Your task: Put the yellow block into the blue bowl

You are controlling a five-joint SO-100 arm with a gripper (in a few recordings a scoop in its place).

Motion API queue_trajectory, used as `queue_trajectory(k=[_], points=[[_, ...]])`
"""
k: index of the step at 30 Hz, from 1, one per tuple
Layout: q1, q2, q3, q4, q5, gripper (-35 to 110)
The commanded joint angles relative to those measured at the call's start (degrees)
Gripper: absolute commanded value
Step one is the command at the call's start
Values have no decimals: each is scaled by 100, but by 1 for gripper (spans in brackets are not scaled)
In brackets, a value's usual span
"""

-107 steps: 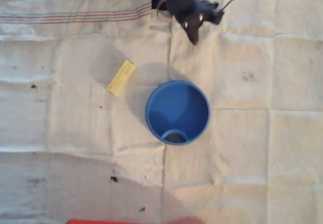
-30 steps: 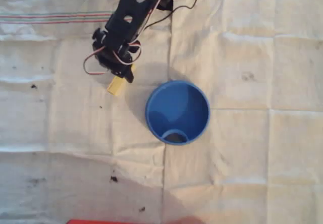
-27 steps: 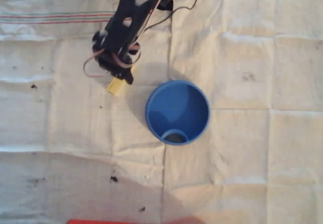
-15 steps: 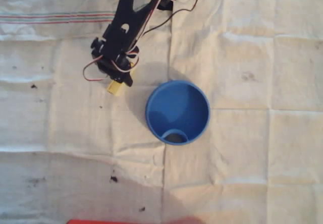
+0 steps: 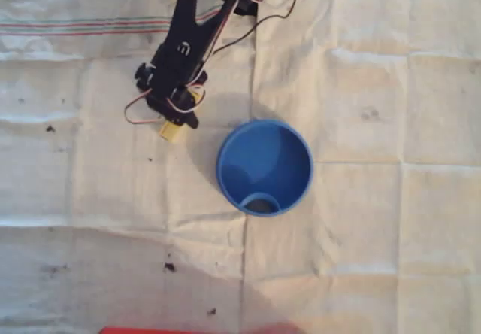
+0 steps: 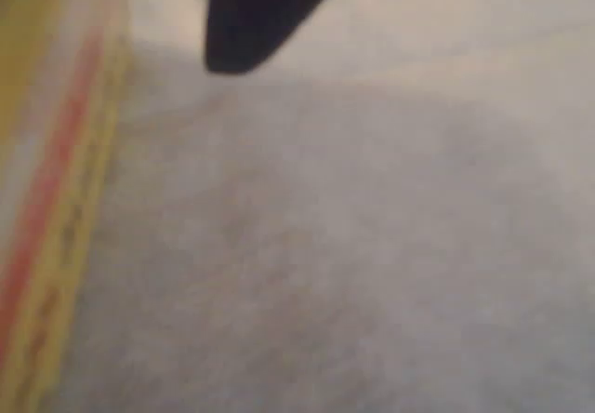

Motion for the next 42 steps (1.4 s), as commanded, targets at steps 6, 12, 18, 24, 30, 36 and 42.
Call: queue_trajectory(k=[6,12,18,24,30,36,42], points=[[-141,-167,-413,-396,-53,27],[-387,-352,-413,-404,26,26],[-571,-378,-413,-404,44,10],[-510,-308,-492,-343,44,0],[-404,606,-413,-325,44,0],[-431,1547,-422,-325,44,0],[-791,1978,-422,-325,105,0]])
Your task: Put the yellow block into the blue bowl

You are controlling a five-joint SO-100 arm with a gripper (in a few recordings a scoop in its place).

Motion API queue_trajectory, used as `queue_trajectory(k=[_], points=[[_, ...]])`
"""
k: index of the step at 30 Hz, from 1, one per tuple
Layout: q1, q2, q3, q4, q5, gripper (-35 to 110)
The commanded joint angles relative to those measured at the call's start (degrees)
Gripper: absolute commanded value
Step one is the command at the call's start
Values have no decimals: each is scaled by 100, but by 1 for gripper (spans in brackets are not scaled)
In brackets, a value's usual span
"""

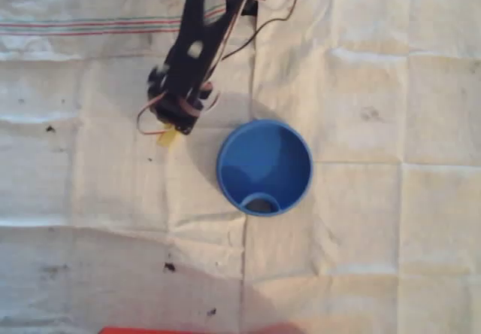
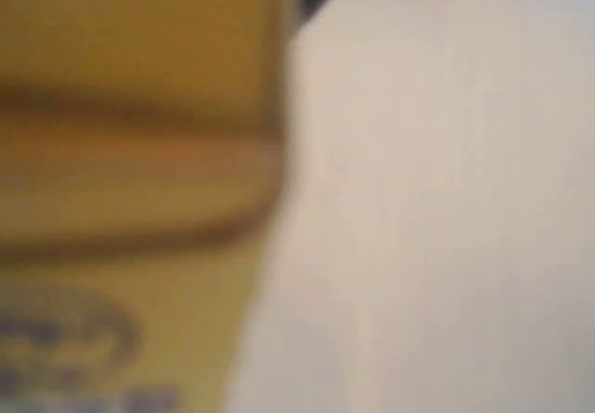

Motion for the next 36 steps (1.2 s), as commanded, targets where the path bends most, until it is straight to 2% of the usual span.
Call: queue_trajectory(k=[1,14,20,29,32,36], points=[[-299,844,-387,0,211,0],[-2145,853,-466,-79,2065,0],[-2646,747,-466,-220,2320,0],[-2646,-18,-431,-914,2443,1],[-2628,-35,-396,-729,2443,8],[-2628,-18,-466,-255,2443,25]])
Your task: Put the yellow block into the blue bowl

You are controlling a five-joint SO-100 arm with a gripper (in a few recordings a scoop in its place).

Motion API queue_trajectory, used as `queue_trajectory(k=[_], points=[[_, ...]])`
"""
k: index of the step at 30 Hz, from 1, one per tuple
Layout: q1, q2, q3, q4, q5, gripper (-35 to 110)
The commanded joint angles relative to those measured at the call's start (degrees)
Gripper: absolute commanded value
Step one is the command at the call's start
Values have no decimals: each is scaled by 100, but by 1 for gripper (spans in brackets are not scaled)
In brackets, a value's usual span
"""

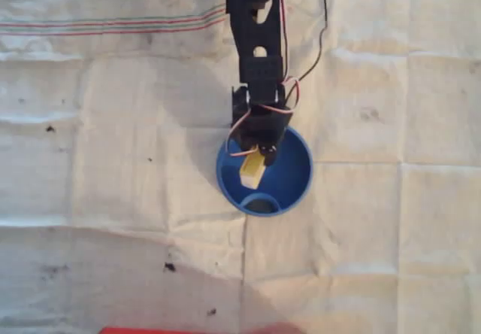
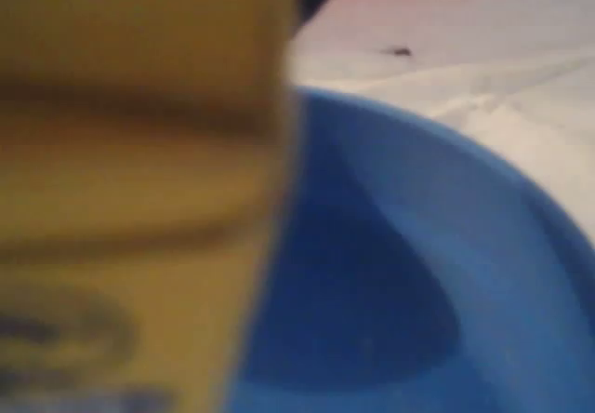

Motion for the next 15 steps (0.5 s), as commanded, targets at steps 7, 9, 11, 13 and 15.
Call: queue_trajectory(k=[7,9,11,13,15], points=[[35,923,-387,896,88,15],[79,1204,-387,976,264,3],[141,1547,-378,1037,580,-3],[167,1872,-369,1125,809,1],[176,2241,-369,1283,1046,2]])
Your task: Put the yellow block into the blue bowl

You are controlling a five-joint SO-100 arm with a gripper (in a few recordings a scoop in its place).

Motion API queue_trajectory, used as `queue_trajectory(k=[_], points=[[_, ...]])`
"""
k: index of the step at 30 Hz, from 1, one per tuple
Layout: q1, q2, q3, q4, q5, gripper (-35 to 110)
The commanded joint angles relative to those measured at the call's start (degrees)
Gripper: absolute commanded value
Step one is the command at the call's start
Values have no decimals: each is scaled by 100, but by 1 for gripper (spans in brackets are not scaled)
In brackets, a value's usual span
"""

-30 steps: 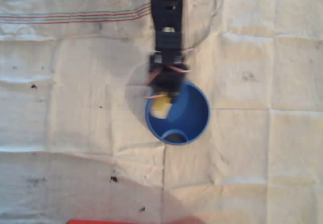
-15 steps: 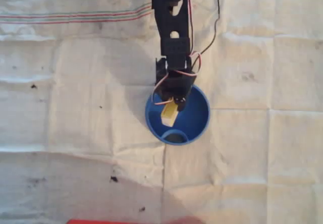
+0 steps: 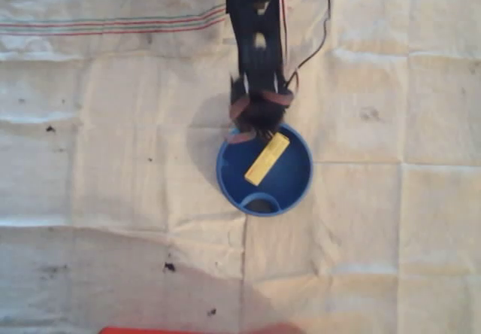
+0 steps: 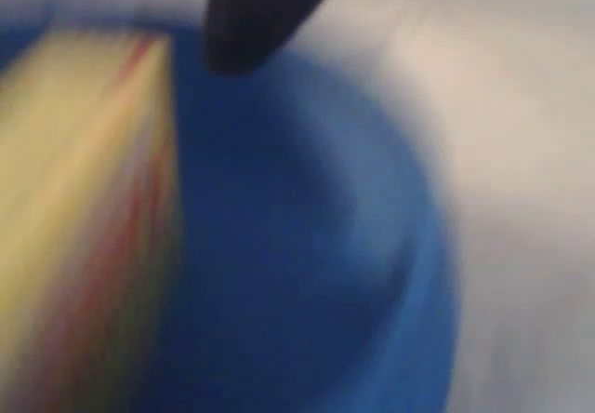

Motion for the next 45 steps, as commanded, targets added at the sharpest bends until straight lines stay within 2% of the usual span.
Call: queue_trajectory(k=[1,5,12,18,28,35,45], points=[[26,1266,-369,264,431,1],[-26,2109,-369,703,905,0],[-79,3454,-35,993,2391,0],[-457,4975,1354,984,3226,0],[-1266,8077,4008,967,3937,0],[-1494,9193,5001,510,5379,0],[-1564,9677,5669,334,5572,0]])
